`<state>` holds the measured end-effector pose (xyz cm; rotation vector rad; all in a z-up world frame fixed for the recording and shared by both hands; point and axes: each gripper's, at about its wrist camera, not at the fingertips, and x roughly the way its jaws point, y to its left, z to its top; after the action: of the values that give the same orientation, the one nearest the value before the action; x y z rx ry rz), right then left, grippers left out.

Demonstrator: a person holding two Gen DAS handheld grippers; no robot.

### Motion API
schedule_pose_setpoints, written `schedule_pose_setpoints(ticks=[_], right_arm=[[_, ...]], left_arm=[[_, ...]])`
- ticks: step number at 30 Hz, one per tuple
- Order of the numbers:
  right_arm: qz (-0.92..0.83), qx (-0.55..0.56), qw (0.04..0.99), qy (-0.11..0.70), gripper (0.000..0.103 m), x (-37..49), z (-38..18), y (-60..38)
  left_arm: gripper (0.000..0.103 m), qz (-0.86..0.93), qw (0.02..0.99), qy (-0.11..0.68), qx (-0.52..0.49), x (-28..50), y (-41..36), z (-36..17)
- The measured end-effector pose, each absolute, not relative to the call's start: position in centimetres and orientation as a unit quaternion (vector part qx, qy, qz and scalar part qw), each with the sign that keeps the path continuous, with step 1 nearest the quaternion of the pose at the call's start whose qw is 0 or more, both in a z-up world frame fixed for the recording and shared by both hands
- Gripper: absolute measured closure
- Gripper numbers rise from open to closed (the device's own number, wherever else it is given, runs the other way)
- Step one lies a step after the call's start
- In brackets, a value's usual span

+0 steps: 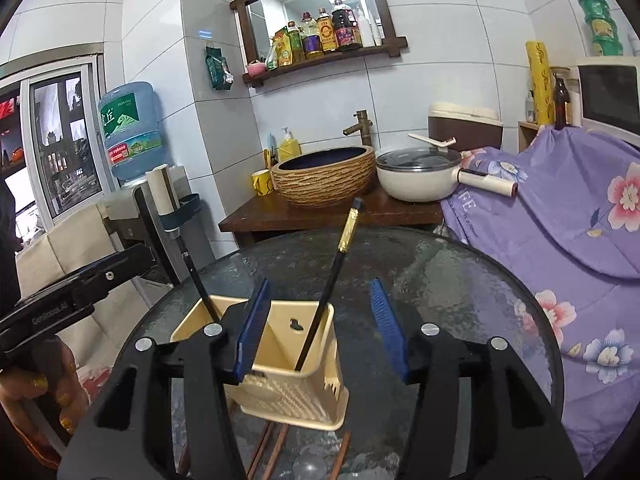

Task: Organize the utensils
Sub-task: 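Lift both black chopsticks into the cream holder and open both grippers, then grasp the wooden-handled spoon with the left gripper while the right gripper grasps a wooden chopstick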

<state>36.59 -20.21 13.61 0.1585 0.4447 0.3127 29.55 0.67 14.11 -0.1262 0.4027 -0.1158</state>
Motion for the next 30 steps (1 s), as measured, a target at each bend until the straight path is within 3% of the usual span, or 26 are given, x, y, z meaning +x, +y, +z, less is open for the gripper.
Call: schedule_pose_setpoints(ticks=[6,16,23,30], right_arm=[[0.148,0.042,0.954,0.256,0.051,33.7,10.9,-20.1],[0.130,-0.010,0.920,0.370,0.051,30.7,2.0,-18.9],[0.125,-0.007,0.902,0.413,0.051,30.0,-1.3,-18.6],[0.123,-0.016,0.894,0.431,0.062,29.5,-2.4,-18.0]], left_arm=[[0.019,-0.050,0.968,0.242,-0.038,27.3,1.4,11.1],[0.020,-0.025,0.942,0.333,-0.018,23.8,3.1,3.4],[0.036,-0.033,0.926,0.376,-0.002,22.0,2.7,0.1],[0.048,-0.038,0.912,0.408,-0.014,21.2,2.7,-2.2]])
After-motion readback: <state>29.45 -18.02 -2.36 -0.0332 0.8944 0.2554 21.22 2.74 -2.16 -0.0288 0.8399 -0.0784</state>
